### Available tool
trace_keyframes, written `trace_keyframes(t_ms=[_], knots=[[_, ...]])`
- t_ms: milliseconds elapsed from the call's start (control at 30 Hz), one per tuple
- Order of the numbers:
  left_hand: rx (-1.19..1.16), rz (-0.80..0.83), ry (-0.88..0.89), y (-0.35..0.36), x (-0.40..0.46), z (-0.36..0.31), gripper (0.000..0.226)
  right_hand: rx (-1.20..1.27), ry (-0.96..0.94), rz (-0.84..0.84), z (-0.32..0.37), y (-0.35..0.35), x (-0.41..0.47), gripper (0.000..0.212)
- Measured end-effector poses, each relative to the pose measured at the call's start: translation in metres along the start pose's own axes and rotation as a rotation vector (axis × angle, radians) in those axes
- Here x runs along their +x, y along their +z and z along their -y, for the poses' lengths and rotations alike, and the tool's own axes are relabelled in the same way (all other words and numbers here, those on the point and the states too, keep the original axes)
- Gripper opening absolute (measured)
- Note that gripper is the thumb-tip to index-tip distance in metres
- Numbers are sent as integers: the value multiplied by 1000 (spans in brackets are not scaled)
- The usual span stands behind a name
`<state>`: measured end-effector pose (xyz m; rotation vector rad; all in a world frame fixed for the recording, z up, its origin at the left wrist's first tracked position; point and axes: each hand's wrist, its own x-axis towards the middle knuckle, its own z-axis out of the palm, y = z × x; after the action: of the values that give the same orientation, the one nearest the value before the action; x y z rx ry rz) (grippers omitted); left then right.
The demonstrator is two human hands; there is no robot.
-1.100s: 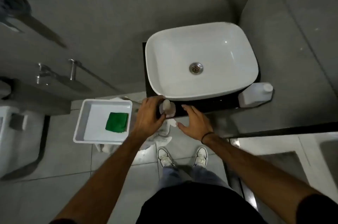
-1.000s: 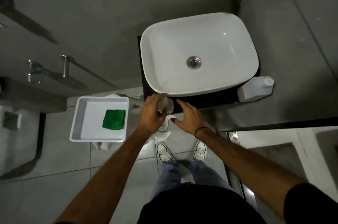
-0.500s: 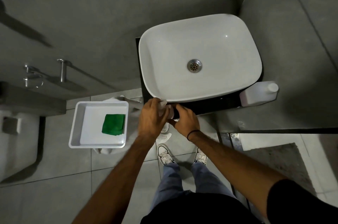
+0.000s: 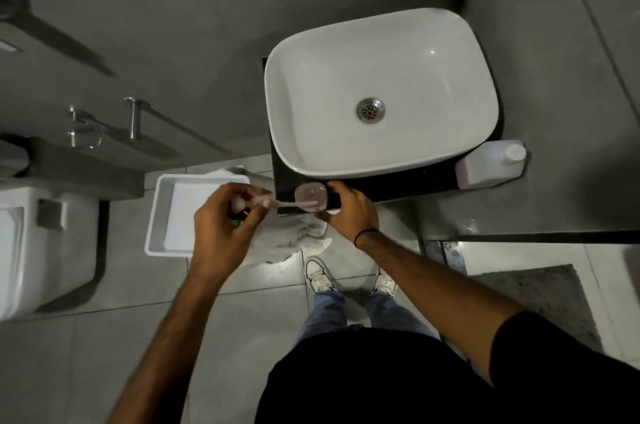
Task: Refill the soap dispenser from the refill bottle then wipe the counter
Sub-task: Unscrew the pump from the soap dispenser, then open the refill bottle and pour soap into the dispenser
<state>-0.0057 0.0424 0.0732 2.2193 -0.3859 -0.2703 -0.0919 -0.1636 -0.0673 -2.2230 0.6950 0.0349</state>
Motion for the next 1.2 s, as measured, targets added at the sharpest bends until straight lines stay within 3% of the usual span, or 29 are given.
trace_keyframes(t_ms=[167,300,433,600,800,1033,1200], knots=[[11,134,73,30,-10,-21,24,-49,97,105,-41,-23,-15,61],[-20,254,133,110,-11,-30,26,-57,226,132,-98,-57,-40,49],[35,232,158,202,-14,-27,24,-51,335,85,-156,-97,-68,55],[88,113,39,268,-9,-18,18,22,459,-130,-198,-133,-87,77],[148,17,89,293,-3,-22,19,343,561,-324,-195,-149,-66,120],[173,-4,90,294,-3,-20,18,357,510,-589,-169,-154,-31,103],[236,-12,66,289,-8,-17,17,297,520,-633,-168,-164,-15,91]])
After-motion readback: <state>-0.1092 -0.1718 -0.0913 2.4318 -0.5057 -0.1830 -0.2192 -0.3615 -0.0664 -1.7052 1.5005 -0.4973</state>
